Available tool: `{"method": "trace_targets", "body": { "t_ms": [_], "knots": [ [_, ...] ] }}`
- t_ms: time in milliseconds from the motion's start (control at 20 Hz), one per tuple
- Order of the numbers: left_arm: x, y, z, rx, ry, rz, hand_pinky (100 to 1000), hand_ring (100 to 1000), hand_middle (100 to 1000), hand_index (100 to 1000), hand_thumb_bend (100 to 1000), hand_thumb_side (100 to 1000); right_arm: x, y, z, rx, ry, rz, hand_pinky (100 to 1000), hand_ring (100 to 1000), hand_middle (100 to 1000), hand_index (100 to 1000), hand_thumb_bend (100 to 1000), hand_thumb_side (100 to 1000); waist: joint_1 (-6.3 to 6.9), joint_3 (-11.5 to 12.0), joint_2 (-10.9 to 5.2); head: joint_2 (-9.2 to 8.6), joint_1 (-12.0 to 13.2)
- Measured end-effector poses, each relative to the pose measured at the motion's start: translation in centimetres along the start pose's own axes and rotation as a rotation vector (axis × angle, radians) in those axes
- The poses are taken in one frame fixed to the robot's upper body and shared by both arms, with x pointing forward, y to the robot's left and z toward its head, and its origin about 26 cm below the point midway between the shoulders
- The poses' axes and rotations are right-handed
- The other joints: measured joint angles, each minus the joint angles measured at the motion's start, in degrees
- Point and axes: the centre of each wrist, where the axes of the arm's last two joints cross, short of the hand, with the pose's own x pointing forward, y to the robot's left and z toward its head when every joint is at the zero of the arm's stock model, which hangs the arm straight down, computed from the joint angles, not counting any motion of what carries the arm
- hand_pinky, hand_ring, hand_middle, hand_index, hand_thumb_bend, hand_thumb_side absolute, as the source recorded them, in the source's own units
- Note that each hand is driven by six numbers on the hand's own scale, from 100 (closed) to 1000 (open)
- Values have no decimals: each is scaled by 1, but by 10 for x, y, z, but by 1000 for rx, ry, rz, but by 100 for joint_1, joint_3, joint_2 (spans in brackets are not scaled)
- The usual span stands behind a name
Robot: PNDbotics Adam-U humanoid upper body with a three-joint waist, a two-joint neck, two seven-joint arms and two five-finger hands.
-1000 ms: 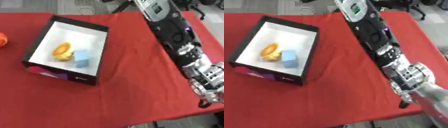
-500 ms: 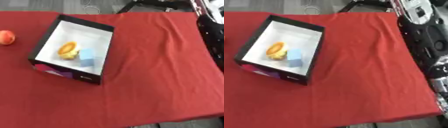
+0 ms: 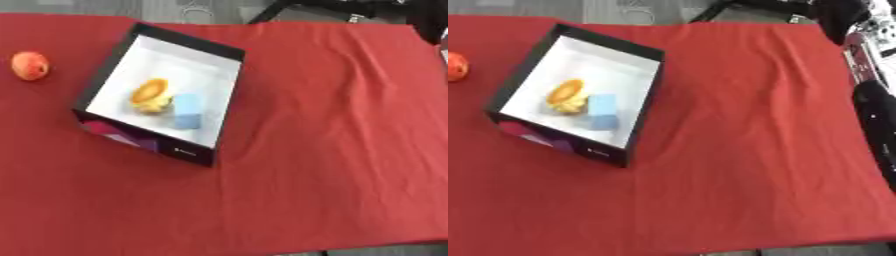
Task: Pick up objects on the table and place them in the box.
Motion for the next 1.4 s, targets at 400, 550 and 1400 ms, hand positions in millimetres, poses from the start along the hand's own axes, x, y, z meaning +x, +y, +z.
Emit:
{"method": "trace_targets", "body": {
  "t_ms": [400,550,1400],
  "knots": [
    [-20,42,-55,-312,10,-385,861,807,800,901,399,544,4,2,8,-8,-31,-4,1000,932,746,814,100,451,46,-119,94,0,43],
    [-31,51,-72,-341,34,-449,867,818,810,913,453,516,5,4,10,-2,-32,-1,1000,931,745,813,100,458,96,-175,131,0,79],
    [-85,-35,-120,-561,112,-505,864,833,817,903,550,483,8,32,3,129,-39,6,1000,925,737,805,100,485,147,-476,284,-67,432]
  ]
}}
